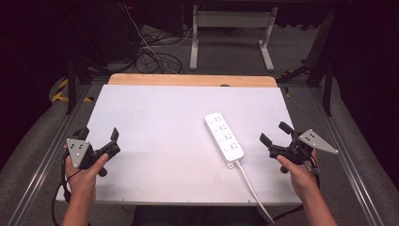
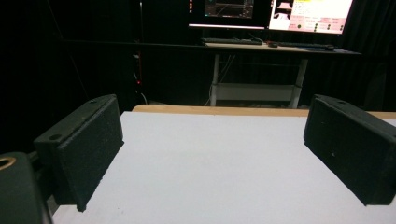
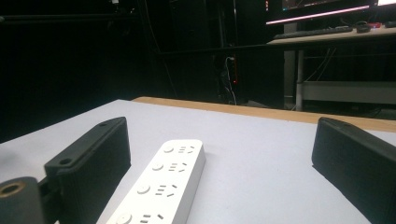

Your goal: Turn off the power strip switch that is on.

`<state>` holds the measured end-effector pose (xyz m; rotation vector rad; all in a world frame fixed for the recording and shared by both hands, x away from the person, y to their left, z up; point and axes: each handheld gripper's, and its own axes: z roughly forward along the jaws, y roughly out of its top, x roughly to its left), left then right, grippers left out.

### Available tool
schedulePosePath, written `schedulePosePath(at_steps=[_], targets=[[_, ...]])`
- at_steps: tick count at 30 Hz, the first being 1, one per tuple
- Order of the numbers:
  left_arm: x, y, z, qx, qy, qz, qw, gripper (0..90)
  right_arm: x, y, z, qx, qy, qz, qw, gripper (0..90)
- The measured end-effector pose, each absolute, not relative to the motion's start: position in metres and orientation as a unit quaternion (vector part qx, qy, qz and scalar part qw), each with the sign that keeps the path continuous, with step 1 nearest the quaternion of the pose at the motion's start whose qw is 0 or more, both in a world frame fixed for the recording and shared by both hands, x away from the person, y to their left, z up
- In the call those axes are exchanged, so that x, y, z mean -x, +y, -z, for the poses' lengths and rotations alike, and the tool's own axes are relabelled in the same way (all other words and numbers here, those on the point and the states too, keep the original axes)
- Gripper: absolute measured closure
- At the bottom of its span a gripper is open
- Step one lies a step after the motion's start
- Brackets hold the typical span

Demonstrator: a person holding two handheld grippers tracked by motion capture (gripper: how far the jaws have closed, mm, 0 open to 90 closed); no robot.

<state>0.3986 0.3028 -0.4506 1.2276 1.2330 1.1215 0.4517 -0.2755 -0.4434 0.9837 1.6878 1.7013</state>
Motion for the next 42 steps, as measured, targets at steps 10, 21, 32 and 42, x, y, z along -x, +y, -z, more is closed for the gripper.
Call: schedulePosePath(at_steps=[10,21,32,42], targets=[[-0.3938,0.3102,0.4485,-0.494,0.520,-0.466,0.518,5.3,-0.4498,-0.2736,0.4420,-0.368,0.623,-0.633,0.274,5.5],[-0.3946,0.3102,0.4499,-0.498,0.519,-0.468,0.514,5.3,-0.4519,-0.2748,0.4425,-0.368,0.623,-0.635,0.270,5.7],[-0.3958,0.3093,0.4507,-0.500,0.519,-0.467,0.512,5.3,-0.4530,-0.2765,0.4429,-0.367,0.625,-0.633,0.272,6.1],[-0.3958,0.3095,0.4505,-0.500,0.519,-0.467,0.513,5.3,-0.4521,-0.2751,0.4426,-0.366,0.625,-0.634,0.272,6.5]])
